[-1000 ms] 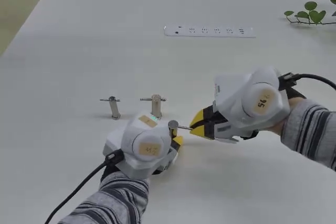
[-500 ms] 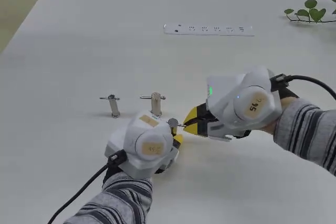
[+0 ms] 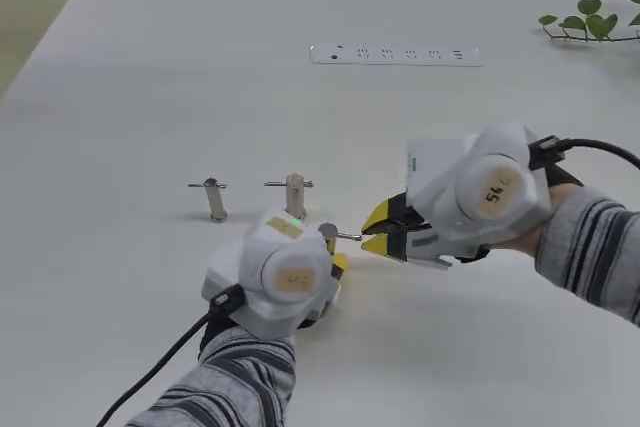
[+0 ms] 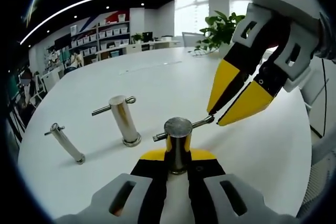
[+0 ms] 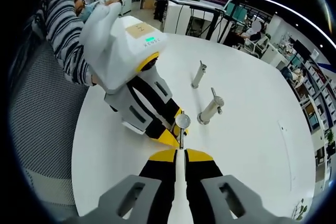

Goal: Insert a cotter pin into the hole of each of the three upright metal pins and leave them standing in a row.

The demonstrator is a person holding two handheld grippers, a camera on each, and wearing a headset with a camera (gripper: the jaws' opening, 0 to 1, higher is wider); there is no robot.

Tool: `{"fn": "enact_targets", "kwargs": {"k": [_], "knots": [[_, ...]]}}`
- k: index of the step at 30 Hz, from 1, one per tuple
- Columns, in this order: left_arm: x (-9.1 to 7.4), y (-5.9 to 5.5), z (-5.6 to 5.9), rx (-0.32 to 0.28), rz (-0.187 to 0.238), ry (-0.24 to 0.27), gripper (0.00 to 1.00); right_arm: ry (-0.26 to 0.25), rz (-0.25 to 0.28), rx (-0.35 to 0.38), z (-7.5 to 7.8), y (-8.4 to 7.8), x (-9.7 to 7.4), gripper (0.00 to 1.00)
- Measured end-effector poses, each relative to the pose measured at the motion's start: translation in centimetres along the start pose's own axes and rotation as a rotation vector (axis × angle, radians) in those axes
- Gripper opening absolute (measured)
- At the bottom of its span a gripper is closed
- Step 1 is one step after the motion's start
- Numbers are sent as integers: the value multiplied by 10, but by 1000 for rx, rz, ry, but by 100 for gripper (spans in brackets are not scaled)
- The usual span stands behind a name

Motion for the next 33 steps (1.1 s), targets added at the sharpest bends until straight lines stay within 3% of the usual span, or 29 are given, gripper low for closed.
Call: {"fn": "enact_targets", "kwargs": {"k": [16,33], "knots": [[0,0,-1,-19,0,37,10,7,29,70,0,14,7,0],[0,-1,0,-1,-8,56,11,7,28,122,-4,10,9,0]]}}
Point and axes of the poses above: the centre of the closed fingertips' face, and the gripper's own axes: x roughly forward along the fingers, z roughly to its right, y roughly out of its top, the point moved 1 cm from there along -x, roughly backward along the fingers, and after that the axes turned 14 degrees about -y, right-handed, at the moved point
